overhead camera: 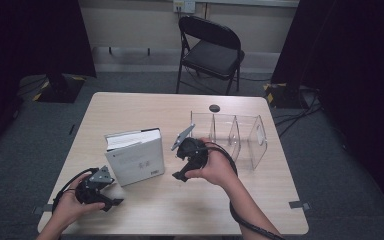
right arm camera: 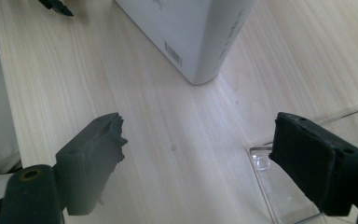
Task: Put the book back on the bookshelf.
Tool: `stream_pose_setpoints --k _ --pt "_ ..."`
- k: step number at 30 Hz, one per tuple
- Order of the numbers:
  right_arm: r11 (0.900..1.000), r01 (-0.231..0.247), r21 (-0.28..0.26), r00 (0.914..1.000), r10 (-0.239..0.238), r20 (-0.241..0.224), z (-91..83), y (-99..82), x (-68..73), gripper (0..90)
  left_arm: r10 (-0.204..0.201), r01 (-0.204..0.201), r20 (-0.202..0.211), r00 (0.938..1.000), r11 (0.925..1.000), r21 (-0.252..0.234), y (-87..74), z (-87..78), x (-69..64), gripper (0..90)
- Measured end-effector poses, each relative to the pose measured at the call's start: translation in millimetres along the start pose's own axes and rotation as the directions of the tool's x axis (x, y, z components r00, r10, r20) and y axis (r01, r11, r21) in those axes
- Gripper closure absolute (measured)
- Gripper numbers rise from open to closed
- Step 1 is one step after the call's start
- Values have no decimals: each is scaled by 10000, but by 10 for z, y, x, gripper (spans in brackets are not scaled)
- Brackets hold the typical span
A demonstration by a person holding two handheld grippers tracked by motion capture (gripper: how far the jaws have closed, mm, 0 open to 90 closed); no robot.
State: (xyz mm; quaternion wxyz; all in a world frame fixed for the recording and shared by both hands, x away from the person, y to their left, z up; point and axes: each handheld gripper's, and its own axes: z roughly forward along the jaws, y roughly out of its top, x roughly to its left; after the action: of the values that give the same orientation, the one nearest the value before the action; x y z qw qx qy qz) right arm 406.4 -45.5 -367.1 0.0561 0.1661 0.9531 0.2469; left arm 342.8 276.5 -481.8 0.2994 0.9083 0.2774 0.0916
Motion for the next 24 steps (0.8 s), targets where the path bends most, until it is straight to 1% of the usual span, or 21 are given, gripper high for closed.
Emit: stream_pose_setpoints --k 1,2,3,4,5,6,7,8,9,12,13,14,15,16,17,20,21,22,24 --pt "9999 117 3 9999 -117 81 -11 18 -12 152 17 -17 1 10000 10000 -13 -3 4 2 176" --pt "9999 109 74 9999 -110 104 -30 42 -16 151 11 -11 -5 10000 10000 -39 -7 7 2 176" --pt "9999 166 35 9998 -166 82 -51 74 -28 152 -62 63 39 10000 10000 -62 -17 28 -4 174" --pt "9997 224 43 9997 -225 139 -65 92 -33 151 69 -70 71 10000 9999 101 -13 25 1 173" --pt "9997 235 46 9996 -235 130 -76 110 -36 152 33 -33 -9 10000 10000 -52 -19 39 -6 162" --pt "9997 235 46 9996 -235 130 -76 110 -36 152 33 -33 -9 10000 10000 -52 -19 39 -6 160" --pt "9996 275 24 9995 -275 130 -86 128 -42 151 -35 34 32 10000 10000 56 -16 32 -4 160" --pt "9995 297 51 9994 -297 175 -108 161 -52 152 5 -5 -7 10000 9999 -124 -18 47 -4 162" --pt "9996 290 14 9995 -291 126 -117 178 -59 151 -80 81 55 10000 9998 -182 -22 52 -7 159" --pt "9995 313 20 9994 -313 118 -135 208 -69 152 -103 105 80 9999 9998 -192 -33 50 -4 155" --pt "9996 275 57 9995 -276 119 -144 225 -70 151 -69 71 74 9999 9994 -329 -40 55 -4 152" --pt "9993 377 62 9992 -377 134 -151 241 -77 152 -49 53 105 9999 9993 -374 -48 54 -3 150" --pt "9993 377 50 9992 -378 104 -164 275 -85 152 -48 53 95 9999 9989 -467 -68 54 -6 143" --pt "9993 377 50 9992 -378 104 -164 275 -85 152 -48 53 95 9999 9989 -467 -68 54 -6 139" --pt "9992 387 57 9992 -388 121 -169 308 -93 151 -54 64 140 9999 9976 -695 -87 60 -7 138" --pt "9988 481 65 9988 -482 126 -169 337 -100 151 13 -4 125 9999 9974 -721 -105 57 -5 117" --pt "9987 488 122 9988 -489 97 -172 352 -104 150 53 -35 258 9997 9977 -673 -106 51 -2 117" --pt "9985 538 79 9985 -539 129 -168 362 -107 150 62 -45 219 9997 9970 -769 -113 60 -5 105" --pt "9987 491 123 9987 -492 144 -162 386 -113 150 4 18 272 9996 9967 -816 -122 73 -12 53"
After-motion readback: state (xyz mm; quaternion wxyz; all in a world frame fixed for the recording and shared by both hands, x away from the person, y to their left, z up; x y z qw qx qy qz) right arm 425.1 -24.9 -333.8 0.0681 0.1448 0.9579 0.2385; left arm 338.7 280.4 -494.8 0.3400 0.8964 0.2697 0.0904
